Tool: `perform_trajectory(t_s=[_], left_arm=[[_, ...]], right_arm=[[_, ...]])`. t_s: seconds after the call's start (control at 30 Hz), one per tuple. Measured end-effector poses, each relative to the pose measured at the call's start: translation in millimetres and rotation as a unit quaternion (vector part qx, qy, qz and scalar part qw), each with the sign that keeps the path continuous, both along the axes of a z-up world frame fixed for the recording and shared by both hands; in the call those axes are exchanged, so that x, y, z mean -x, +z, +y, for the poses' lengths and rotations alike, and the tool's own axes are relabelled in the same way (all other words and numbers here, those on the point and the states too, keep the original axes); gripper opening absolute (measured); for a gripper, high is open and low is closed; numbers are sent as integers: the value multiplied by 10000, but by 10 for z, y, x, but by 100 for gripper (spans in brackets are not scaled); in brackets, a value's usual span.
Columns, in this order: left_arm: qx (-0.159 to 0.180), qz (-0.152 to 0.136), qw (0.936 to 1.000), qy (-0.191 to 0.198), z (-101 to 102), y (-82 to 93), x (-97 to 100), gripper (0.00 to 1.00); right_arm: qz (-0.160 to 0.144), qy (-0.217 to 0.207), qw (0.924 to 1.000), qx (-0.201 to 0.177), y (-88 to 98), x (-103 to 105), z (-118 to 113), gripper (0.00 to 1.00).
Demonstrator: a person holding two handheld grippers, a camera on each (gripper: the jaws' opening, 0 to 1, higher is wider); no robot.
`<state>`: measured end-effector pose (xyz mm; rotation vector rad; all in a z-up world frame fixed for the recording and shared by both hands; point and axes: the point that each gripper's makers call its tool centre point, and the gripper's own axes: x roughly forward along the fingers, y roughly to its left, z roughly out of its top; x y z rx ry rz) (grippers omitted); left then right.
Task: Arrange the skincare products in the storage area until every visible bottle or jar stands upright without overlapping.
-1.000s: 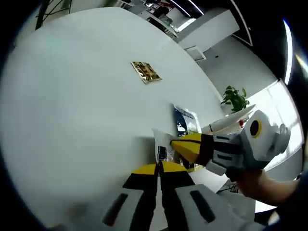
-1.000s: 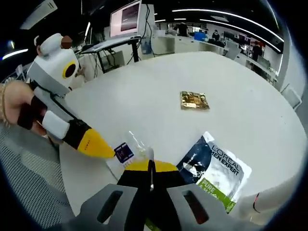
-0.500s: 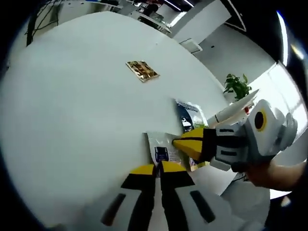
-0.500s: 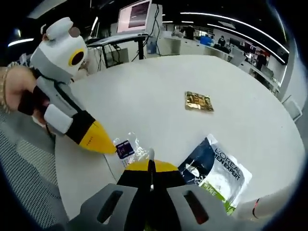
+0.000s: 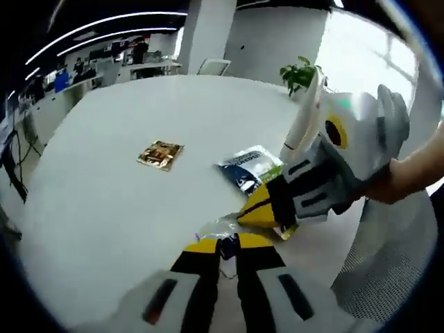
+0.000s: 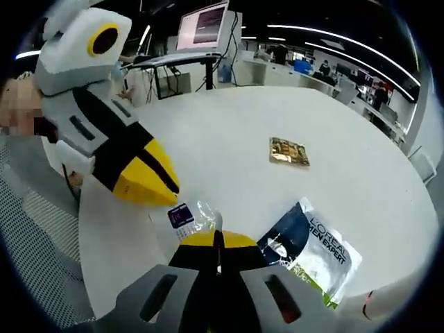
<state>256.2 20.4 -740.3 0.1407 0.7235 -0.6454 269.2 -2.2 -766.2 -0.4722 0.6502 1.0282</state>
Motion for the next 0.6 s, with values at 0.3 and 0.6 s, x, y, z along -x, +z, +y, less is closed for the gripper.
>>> perform_trajectory(t_s=[0.3, 0.6], left_arm=[[-727, 186, 9966, -333, 29, -275, -31, 10], [-655, 209, 9974, -238, 47, -301, -29, 10]], right_arm=[[30, 187, 9996, 202, -25, -8, 11, 1], [-259, 383, 9985, 295, 23, -49, -17, 13]])
